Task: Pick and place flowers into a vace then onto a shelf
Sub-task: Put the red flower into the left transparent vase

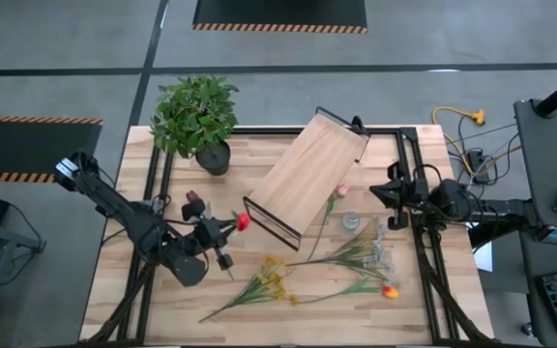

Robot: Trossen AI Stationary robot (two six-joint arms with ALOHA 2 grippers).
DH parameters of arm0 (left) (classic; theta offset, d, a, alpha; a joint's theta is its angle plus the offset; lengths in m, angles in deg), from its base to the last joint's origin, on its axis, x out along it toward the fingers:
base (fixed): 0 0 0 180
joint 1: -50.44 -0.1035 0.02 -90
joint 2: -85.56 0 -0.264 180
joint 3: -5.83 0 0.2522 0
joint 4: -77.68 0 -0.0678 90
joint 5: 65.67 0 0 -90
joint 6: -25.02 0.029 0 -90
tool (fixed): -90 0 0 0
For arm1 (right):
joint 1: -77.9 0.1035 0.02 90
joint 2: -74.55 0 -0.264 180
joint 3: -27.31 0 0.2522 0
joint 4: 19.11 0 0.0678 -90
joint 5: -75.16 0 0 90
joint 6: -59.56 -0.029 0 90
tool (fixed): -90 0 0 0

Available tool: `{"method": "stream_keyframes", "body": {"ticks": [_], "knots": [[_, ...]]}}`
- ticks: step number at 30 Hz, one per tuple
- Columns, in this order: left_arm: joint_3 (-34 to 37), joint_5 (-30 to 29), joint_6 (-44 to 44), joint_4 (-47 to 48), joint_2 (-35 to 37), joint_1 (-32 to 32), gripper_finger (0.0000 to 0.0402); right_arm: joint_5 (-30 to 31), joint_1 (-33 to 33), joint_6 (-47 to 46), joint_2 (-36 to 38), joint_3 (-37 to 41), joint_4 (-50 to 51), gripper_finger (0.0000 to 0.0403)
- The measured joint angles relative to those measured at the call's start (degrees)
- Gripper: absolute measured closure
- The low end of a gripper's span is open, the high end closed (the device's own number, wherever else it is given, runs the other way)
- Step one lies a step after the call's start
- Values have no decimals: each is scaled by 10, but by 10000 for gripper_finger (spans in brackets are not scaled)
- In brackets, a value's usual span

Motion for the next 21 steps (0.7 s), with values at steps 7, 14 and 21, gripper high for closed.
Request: {"method": "stream_keyframes", "body": {"ticks": [7, 14, 21], "knots": [[58, -31, -41, -9, 55, 0, 396, 0, 0, 4, 0, 0, -14, 394], [140, -34, -46, -74, 118, 0, 396, 0, 0, 2, 0, 0, -13, 394], [195, -31, -41, -98, 187, 0, 374, 0, 0, 3, 0, 0, -12, 394]]}}
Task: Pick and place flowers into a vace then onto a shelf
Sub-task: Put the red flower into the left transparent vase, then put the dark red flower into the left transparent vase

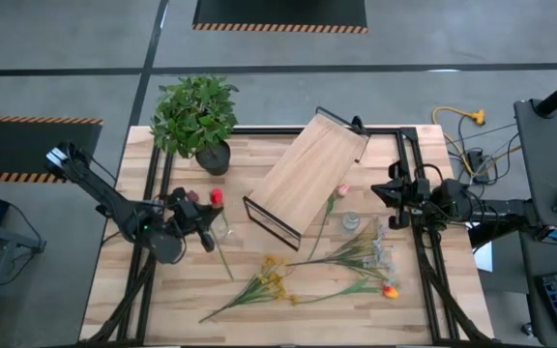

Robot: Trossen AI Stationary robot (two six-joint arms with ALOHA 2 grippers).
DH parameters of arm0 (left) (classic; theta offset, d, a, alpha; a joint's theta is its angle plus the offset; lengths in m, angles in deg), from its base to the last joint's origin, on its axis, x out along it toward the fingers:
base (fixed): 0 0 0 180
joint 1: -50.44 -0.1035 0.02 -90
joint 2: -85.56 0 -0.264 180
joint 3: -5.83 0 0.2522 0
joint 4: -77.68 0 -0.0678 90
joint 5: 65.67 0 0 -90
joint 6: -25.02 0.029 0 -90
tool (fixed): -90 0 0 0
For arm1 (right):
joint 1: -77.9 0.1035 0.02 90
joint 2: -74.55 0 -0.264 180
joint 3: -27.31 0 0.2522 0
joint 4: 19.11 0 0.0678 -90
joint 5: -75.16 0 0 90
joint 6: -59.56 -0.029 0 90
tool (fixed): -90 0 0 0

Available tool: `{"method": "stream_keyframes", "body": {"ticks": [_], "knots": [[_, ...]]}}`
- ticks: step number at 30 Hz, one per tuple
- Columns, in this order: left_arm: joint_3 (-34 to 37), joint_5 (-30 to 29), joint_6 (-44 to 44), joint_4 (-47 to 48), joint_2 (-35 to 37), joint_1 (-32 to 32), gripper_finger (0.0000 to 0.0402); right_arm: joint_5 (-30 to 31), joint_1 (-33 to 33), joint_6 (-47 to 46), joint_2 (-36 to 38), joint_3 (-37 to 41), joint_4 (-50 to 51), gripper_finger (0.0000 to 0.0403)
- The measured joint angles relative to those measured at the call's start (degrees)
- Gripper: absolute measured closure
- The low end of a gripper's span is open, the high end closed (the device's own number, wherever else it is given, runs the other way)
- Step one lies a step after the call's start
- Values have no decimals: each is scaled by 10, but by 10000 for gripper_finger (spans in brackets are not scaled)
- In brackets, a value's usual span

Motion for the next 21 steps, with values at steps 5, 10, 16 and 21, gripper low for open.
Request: {"method": "stream_keyframes", "body": {"ticks": [5, 10, 16, 21], "knots": [[9, 1, 1, 0, 30, 0, 313, 0, 0, 3, 0, 0, 0, 394], [-3, 6, 32, 0, 39, 0, 255, 0, 0, 10, 0, 0, 0, 394], [-52, 51, 49, 2, 41, 0, 221, 0, 0, 12, 0, 0, 0, 394], [-102, 92, 47, 36, 41, 1, 219, 0, 0, 21, 0, 0, 0, 394]]}}
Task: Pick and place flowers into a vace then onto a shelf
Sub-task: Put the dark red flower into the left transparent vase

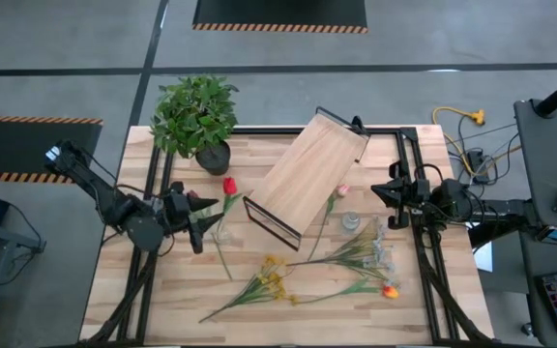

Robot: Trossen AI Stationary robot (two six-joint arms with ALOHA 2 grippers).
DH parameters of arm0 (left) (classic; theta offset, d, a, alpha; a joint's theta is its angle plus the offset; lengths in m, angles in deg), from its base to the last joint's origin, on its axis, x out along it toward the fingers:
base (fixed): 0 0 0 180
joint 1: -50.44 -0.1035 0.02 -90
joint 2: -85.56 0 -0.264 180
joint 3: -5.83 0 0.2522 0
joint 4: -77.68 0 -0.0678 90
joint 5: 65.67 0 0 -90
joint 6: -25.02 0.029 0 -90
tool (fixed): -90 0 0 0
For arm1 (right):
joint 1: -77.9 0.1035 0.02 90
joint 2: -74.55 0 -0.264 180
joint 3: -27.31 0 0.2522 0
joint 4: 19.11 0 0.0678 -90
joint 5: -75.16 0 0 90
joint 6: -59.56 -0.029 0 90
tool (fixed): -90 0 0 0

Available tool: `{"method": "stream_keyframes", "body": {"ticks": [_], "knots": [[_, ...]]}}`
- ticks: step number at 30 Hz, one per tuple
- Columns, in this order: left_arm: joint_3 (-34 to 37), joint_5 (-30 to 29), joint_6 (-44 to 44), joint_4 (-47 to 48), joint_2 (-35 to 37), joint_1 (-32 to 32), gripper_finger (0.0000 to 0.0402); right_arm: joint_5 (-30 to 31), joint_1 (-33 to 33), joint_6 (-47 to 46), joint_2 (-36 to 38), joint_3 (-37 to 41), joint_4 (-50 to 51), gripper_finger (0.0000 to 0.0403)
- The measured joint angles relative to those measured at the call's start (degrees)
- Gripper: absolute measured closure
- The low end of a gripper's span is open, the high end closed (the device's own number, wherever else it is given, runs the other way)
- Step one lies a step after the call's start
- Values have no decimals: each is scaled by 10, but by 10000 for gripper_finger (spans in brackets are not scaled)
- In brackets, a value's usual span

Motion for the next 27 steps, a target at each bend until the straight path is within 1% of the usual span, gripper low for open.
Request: {"method": "stream_keyframes", "body": {"ticks": [3, 6, 10, 15, 20, 27], "knots": [[-18, 4, -18, 17, -1, 0, 218, 0, 0, 0, 0, 0, 0, 394], [-23, 4, -65, 35, 0, 0, 218, 0, 0, 0, 0, 0, 0, 394], [-24, 5, -167, 88, -1, 0, 219, 0, 0, -1, 0, 0, 1, 394], [-24, 7, -302, 196, -1, 0, 219, 0, 0, -14, 0, 0, 1, 394], [-23, 32, -434, 299, -2, 0, 219, 0, 0, -12, 0, 0, 1, 394], [-7, 42, -585, 385, -33, -2, 219, 0, 0, -12, 0, 0, 1, 394]]}}
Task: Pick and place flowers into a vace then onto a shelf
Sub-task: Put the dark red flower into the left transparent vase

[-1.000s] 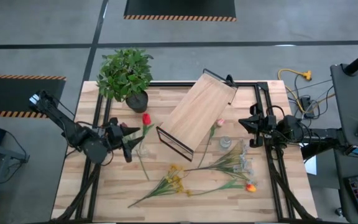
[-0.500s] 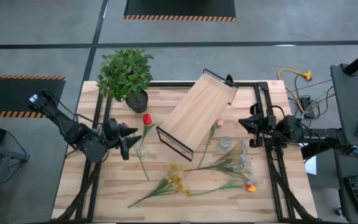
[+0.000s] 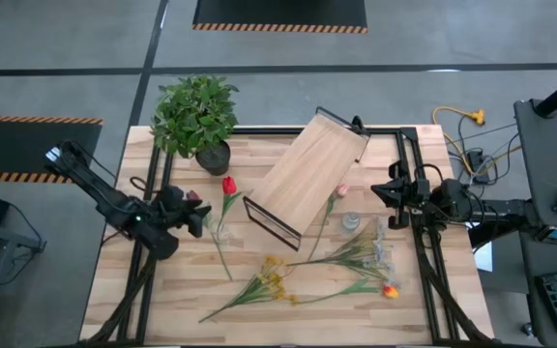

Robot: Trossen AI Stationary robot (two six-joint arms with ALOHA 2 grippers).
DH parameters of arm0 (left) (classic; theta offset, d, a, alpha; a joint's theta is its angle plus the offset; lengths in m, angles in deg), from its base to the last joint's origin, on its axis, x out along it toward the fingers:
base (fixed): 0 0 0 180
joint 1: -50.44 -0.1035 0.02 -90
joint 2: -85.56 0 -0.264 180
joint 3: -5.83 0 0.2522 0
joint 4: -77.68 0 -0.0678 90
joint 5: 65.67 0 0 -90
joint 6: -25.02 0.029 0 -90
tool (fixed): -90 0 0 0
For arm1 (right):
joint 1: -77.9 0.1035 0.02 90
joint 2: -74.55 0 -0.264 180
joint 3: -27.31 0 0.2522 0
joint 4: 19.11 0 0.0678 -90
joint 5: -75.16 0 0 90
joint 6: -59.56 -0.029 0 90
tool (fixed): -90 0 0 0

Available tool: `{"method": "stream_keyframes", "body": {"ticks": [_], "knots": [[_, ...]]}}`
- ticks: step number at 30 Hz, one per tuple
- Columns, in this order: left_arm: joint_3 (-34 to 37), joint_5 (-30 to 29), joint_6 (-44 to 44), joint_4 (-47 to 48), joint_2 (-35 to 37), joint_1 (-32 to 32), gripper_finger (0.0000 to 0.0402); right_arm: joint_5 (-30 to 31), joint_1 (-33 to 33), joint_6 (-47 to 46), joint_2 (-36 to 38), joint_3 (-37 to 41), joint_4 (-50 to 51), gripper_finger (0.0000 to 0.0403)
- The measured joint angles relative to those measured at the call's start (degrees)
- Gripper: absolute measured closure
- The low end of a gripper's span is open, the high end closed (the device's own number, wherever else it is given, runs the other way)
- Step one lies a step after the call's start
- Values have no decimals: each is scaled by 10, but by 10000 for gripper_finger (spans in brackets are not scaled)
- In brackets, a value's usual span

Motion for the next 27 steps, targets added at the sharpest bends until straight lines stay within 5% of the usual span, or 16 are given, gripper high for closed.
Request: {"method": "stream_keyframes", "body": {"ticks": [10, 18, 27], "knots": [[6, 31, -170, 103, -95, -9, 219, 0, 0, 0, 0, 0, 2, 394], [7, 111, -250, 132, -177, -36, 219, 0, 0, 0, 0, 0, 4, 394], [27, 101, -350, 151, -234, -68, 219, 0, 0, 0, 0, 0, 4, 394]]}}
